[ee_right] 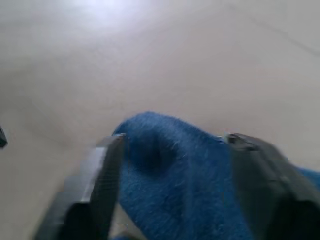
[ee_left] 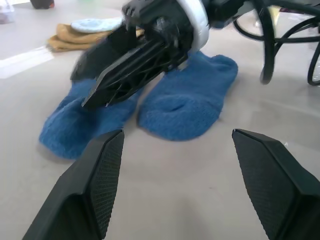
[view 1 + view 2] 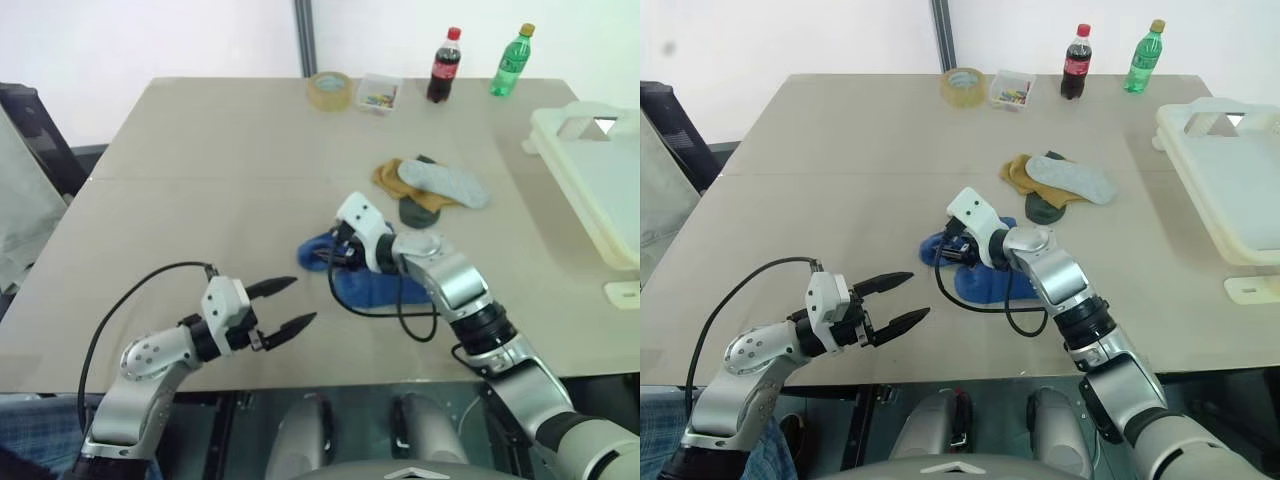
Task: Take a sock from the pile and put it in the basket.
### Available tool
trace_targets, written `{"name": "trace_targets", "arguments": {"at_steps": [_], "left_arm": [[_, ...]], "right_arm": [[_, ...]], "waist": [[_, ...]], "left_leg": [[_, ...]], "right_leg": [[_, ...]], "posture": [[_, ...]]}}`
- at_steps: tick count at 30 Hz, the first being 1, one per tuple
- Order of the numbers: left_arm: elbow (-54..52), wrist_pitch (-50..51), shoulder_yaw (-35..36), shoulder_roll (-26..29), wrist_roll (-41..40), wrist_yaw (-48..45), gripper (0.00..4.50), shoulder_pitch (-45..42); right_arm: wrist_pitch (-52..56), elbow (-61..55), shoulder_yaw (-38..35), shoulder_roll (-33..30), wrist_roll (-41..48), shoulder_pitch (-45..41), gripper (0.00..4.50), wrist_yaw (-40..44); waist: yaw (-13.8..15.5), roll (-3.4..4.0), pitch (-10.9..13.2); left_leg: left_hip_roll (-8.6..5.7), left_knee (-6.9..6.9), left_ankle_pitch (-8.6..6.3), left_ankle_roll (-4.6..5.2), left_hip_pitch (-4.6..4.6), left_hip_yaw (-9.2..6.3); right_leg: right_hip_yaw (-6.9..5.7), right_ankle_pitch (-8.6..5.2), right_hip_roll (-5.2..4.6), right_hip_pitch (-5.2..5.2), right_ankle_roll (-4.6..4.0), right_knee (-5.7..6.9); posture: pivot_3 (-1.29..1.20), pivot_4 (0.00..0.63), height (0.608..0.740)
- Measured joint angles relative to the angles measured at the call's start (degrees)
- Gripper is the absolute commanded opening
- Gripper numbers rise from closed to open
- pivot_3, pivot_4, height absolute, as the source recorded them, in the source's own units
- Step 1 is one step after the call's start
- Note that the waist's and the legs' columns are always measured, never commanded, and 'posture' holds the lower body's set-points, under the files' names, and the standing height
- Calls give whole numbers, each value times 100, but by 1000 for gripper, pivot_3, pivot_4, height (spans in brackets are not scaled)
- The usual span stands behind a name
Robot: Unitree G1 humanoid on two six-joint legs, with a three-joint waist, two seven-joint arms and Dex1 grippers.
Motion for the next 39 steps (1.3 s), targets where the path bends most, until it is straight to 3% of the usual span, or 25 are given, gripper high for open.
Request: {"name": "trace_targets", "arguments": {"at_steps": [12, 20, 27, 30, 31, 32, 37, 39], "left_arm": [[-81, 594, 217, -130, -100, 763, 3700, -349], [441, 1434, 243, -253, -9, 1516, 3700, -1212], [992, 2280, 181, -346, 127, 1865, 3700, -1754], [1113, 2493, 85, -375, 172, 1867, 3700, -1885], [1114, 2551, 53, -382, 178, 1865, 3700, -1933], [1114, 2590, 35, -392, 178, 1865, 3700, -1963], [1121, 3643, 292, -675, -286, 2084, 3700, -2352], [1146, 4111, 379, -766, -417, 2247, 3700, -2553]], "right_arm": [[394, -416, -1045, -961, 401, 0, 4066, -53], [1419, 62, -1705, -944, 770, 86, 4066, -372], [1867, 87, -1599, -746, 1066, 238, 4066, -361], [1811, 138, -1545, -679, 1064, 230, 3257, -420], [1804, 159, -1538, -652, 1069, 227, 2669, -430], [1806, 172, -1522, -634, 1075, 227, 2475, -433], [1840, 217, -1470, -623, 1121, 227, 27, -436], [1830, 219, -1423, -625, 1118, 227, 27, -438]], "waist": [[12, -2, -1], [-7, -4, -1], [-15, -13, -5], [-11, -13, -6], [-8, -14, -6], [-8, -13, -6], [15, -15, -7], [13, -15, -8]], "left_leg": [[-2, 0, 1, -1, 2, -3], [-3, -1, 1, -1, 2, -4], [-4, -1, 1, -1, 4, -5], [-4, 0, 2, -2, 5, -8], [-4, 0, 3, -4, 6, -9], [-4, 0, 3, -4, 6, -9], [-7, 6, 3, -5, 4, -20], [-9, 7, 3, -5, 7, -33]], "right_leg": [[0, 0, 1, 1, 0, 4], [0, 0, 4, -2, 1, 13], [2, 0, 4, -1, 1, 17], [1, 0, 5, -1, 1, 22], [1, 0, 5, -1, 1, 23], [1, 0, 5, -1, 1, 23], [-1, 0, 3, 3, 1, 25], [-1, 0, 3, 7, 2, 26]], "posture": [[0, 150, 740], [0, 150, 740], [0, 150, 740], [0, 150, 740], [0, 150, 740], [0, 150, 740], [0, 150, 740], [0, 150, 740]]}}
